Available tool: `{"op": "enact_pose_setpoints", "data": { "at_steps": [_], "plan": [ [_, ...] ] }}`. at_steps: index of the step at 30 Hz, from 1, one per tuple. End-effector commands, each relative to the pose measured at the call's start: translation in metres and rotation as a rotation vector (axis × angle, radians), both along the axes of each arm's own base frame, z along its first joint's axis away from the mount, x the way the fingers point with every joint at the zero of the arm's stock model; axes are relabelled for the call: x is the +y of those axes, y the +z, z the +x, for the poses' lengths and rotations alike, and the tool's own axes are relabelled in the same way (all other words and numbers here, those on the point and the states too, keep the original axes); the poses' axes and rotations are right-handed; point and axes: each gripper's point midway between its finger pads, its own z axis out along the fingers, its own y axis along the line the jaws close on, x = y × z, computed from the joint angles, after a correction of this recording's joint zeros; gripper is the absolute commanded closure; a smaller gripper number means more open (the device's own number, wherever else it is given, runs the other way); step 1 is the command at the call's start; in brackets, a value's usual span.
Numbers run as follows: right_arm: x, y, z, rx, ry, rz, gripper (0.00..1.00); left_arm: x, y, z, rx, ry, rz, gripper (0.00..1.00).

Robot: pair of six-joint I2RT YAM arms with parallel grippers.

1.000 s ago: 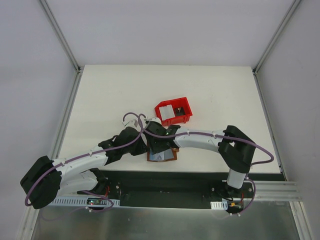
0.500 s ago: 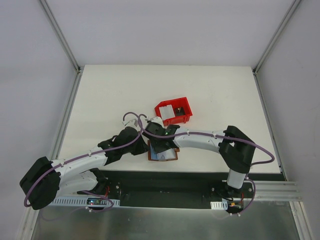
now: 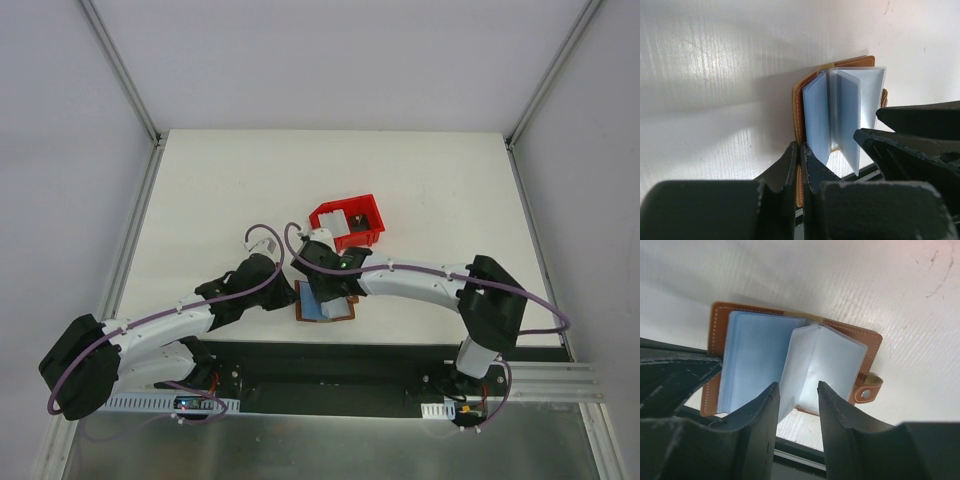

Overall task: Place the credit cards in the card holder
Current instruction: Turn over the card slot in the card holder.

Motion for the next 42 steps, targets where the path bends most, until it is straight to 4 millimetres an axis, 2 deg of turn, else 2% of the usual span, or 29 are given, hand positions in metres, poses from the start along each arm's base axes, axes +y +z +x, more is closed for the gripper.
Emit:
{"op": "enact_pose_setpoints", "data": {
  "at_steps": [1, 9, 18, 24, 29, 37, 40, 42],
  "plan": [
    [-0.018, 0.007, -0.001, -0.012, -0.028, -0.004, 0.61, 0.003, 0.001, 0.004, -0.012, 0.026, -0.004, 1.0],
    [-0.032, 0.003, 0.0, 0.007, -0.064, 0.045, 0.62, 0.003, 0.0, 0.004, -0.009, 0.027, 0.0, 1.0],
    [-0.06, -0.016, 0.002, 0.04, -0.119, 0.04, 0.62, 0.004, 0.0, 0.004, -0.008, 0.027, 0.004, 1.0],
    [-0.069, -0.025, 0.003, 0.069, -0.13, 0.026, 0.61, 0.002, 0.003, 0.004, -0.014, 0.017, 0.001, 1.0],
    [-0.065, -0.01, 0.012, 0.051, -0.125, 0.066, 0.61, 0.0, 0.006, 0.005, -0.02, 0.007, -0.006, 1.0],
    [-0.028, 0.037, 0.02, 0.009, -0.031, 0.304, 0.6, -0.002, 0.011, 0.006, -0.029, -0.001, -0.01, 1.0],
    [-0.013, 0.034, 0.016, 0.046, -0.004, 0.347, 0.63, -0.002, 0.011, 0.006, -0.029, -0.003, -0.006, 1.0],
    [-0.011, 0.021, 0.016, 0.076, -0.013, 0.332, 0.64, -0.002, 0.01, 0.006, -0.025, -0.004, -0.004, 1.0]
  ]
}}
